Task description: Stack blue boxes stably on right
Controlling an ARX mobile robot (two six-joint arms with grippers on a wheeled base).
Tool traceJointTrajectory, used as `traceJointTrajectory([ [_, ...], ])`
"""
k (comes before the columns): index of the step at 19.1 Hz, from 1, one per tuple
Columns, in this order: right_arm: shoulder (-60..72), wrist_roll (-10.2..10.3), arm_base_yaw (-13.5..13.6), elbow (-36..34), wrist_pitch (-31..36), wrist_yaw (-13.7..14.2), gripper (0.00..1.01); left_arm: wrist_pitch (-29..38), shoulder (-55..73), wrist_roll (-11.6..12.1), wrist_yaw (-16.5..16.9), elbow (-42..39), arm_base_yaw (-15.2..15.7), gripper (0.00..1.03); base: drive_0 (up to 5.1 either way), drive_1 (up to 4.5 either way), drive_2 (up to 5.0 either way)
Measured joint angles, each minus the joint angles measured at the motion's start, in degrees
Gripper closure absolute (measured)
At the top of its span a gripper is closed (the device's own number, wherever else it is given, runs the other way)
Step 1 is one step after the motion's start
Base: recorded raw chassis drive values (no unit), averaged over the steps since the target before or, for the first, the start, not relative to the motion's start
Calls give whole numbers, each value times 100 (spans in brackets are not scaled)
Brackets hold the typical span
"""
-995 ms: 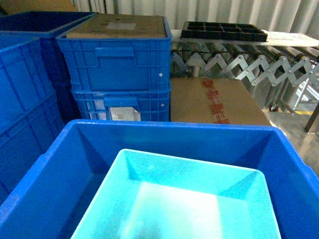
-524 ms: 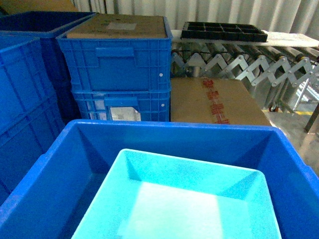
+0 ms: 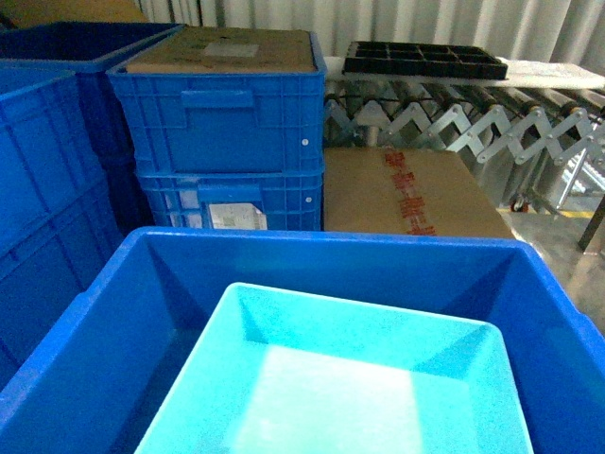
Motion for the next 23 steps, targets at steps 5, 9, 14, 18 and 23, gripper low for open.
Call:
traceJointTrajectory([
  [5,-826,0,0,-2,-785,0,100,-782,-828,0,0,-2,-2,101,0,0,0],
  [9,-1296,0,0,-2,-1255,0,100,-1244,-1290,0,0,-2,-2,101,0,0,0],
  [14,-1976,2,0,0,-2162,0,100,-2216,-2028,2,-4,2,0,101,0,0,0],
  [18,-2505,-2,0,0,-2535,-20,100,-2531,-2463,11,11,2,-2,101,0,0,0],
  [23,-2507,-11,0,0,-2527,-17,29,-2511,-2468,9,-4,2,-2,37,0,0,0],
])
